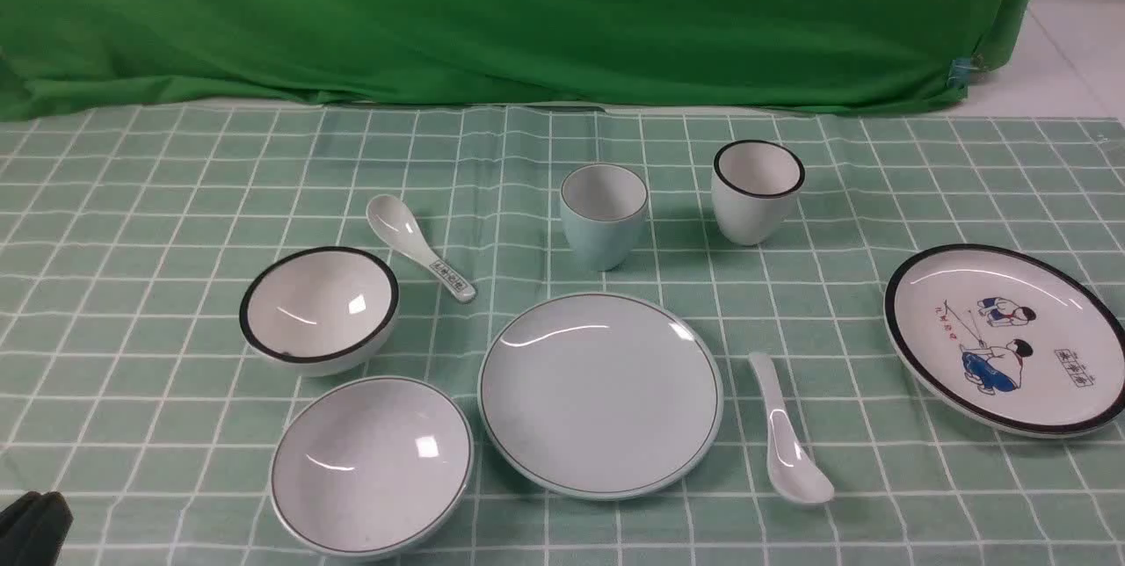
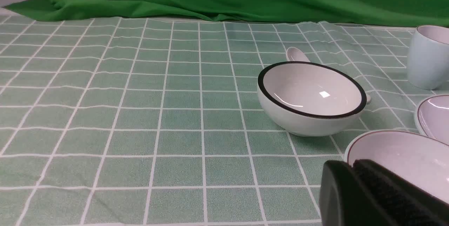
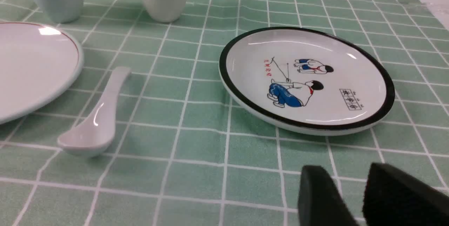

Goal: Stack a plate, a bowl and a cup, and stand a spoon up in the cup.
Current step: Use the left arm to grab a blue rice bowl

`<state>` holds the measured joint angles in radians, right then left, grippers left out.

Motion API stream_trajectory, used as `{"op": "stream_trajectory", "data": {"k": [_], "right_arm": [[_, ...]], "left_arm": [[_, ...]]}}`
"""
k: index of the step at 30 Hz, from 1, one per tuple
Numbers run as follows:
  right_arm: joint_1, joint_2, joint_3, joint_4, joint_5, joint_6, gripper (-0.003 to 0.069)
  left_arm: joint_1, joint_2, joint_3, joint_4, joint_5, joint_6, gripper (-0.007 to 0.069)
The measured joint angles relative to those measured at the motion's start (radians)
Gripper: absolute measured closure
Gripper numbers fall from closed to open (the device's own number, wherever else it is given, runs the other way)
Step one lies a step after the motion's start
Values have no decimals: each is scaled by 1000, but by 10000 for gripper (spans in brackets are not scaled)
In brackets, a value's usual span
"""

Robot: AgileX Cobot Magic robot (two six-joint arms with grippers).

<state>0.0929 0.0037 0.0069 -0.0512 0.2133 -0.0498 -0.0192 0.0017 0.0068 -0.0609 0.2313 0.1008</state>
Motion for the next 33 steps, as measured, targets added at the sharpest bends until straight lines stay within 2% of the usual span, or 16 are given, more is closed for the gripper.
{"op": "stream_trajectory", "data": {"k": [19, 23, 27, 30, 33], "right_arm": [[0, 0, 0, 0, 3, 0, 418], [0, 0, 0, 0, 3, 0, 418], [0, 0, 0, 0, 3, 0, 418], [0, 0, 0, 4, -9, 2, 418], [0, 0, 0, 89, -191, 118, 418]], "left_arm": [[0, 0, 0, -1, -29, 1, 608], [0, 0, 0, -149, -138, -28, 608], [0, 0, 0, -297, -358, -101, 608], [0, 0, 0, -321, -426, -144, 608], [0, 0, 0, -331, -625, -307, 608]]}}
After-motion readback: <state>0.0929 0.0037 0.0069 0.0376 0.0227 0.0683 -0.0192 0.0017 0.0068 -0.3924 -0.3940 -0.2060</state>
